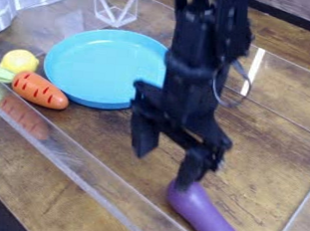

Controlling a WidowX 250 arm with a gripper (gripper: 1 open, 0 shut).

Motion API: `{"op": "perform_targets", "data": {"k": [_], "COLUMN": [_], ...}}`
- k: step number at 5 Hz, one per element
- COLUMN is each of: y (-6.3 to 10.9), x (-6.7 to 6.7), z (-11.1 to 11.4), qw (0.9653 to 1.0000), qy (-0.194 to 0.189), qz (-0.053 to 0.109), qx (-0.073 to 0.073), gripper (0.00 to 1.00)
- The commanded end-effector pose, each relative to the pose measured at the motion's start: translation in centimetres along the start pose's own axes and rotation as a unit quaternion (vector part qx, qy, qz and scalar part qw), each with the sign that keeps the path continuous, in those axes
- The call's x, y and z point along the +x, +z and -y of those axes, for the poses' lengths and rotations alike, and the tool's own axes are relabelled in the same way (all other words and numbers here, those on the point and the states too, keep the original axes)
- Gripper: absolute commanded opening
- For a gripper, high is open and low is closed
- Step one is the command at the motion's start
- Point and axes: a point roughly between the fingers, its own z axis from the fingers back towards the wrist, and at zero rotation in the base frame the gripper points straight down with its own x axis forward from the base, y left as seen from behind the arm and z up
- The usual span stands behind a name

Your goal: Put the purple eggplant in the blue tray

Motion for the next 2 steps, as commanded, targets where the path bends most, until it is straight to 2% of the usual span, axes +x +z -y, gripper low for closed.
{"op": "perform_targets", "data": {"k": [1, 2], "y": [-0.4, -2.0], "x": [0.4, 0.6], "z": [1.2, 1.6], "qw": [0.9995, 0.9992], "qy": [-0.004, 0.000], "qz": [0.030, 0.033], "qx": [-0.013, -0.022], "gripper": [1.00, 1.00]}}
